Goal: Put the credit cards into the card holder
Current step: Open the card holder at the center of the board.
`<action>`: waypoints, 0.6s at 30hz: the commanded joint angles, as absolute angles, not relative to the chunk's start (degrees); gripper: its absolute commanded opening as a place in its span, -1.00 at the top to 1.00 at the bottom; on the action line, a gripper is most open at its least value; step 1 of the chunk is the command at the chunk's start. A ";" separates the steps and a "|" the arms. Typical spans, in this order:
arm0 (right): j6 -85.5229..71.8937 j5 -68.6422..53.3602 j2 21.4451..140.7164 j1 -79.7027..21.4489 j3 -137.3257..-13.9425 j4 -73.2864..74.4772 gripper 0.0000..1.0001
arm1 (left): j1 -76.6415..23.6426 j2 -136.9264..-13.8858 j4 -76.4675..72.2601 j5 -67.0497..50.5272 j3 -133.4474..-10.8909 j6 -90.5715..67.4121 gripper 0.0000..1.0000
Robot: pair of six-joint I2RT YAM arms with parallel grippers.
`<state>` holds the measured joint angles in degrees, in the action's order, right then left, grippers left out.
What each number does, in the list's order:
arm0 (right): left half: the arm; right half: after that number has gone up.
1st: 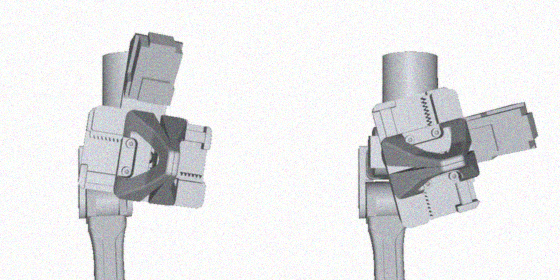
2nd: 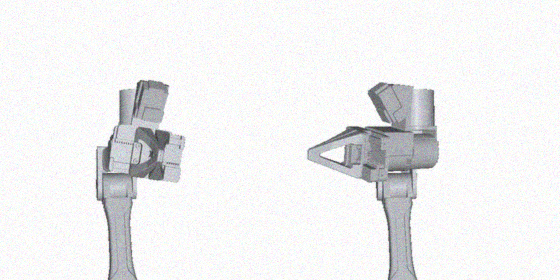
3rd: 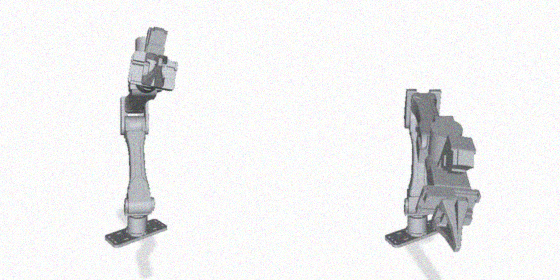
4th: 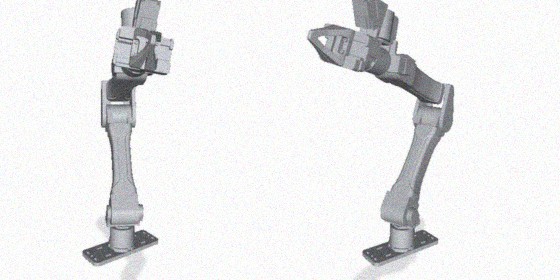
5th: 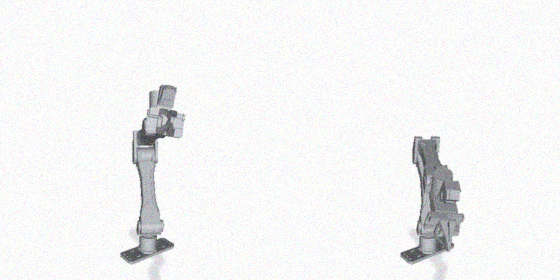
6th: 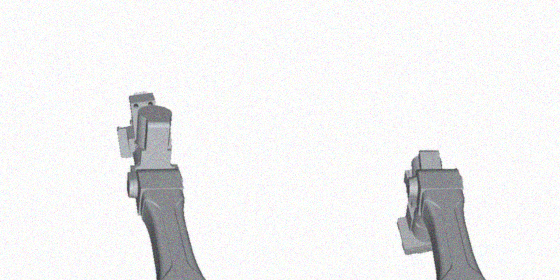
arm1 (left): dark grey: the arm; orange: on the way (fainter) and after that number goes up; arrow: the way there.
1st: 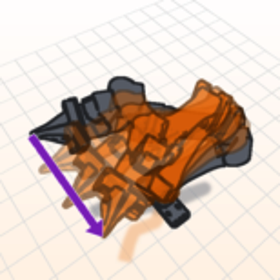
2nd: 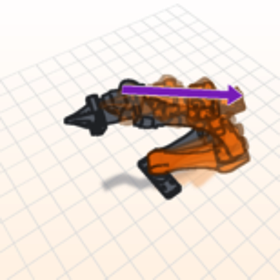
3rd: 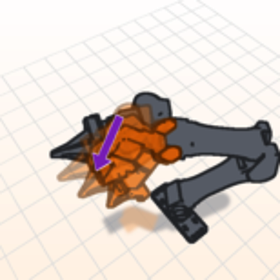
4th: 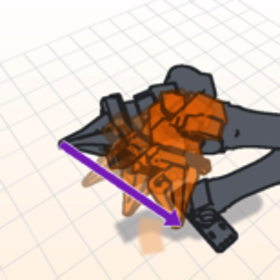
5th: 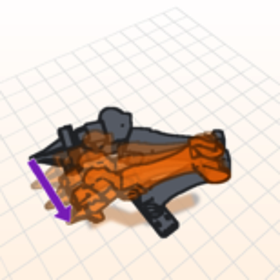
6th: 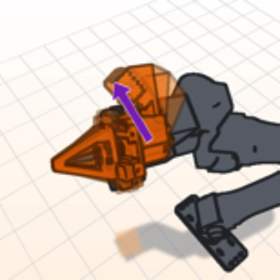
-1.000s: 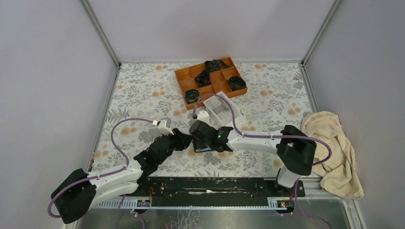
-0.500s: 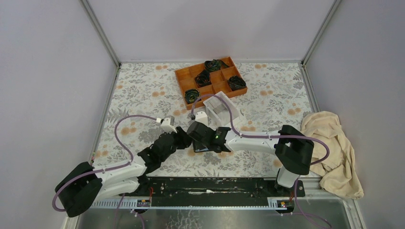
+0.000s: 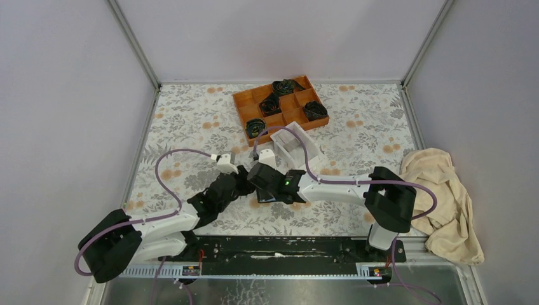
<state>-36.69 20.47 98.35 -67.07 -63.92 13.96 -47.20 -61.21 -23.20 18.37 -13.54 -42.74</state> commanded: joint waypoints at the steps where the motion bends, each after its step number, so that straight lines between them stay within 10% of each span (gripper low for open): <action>1: -36.56 22.32 98.91 -68.11 -66.28 14.52 1.00 | -47.42 -60.28 -22.85 23.09 -15.50 -41.37 0.06; 18: -36.78 22.96 99.27 -68.71 -66.25 14.77 1.00 | -47.29 -69.46 -21.69 22.53 -21.01 -38.98 0.04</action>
<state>-36.71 20.97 98.54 -67.94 -64.14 14.48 -47.20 -67.44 -22.11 22.06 -19.33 -40.64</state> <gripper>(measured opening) 0.018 0.480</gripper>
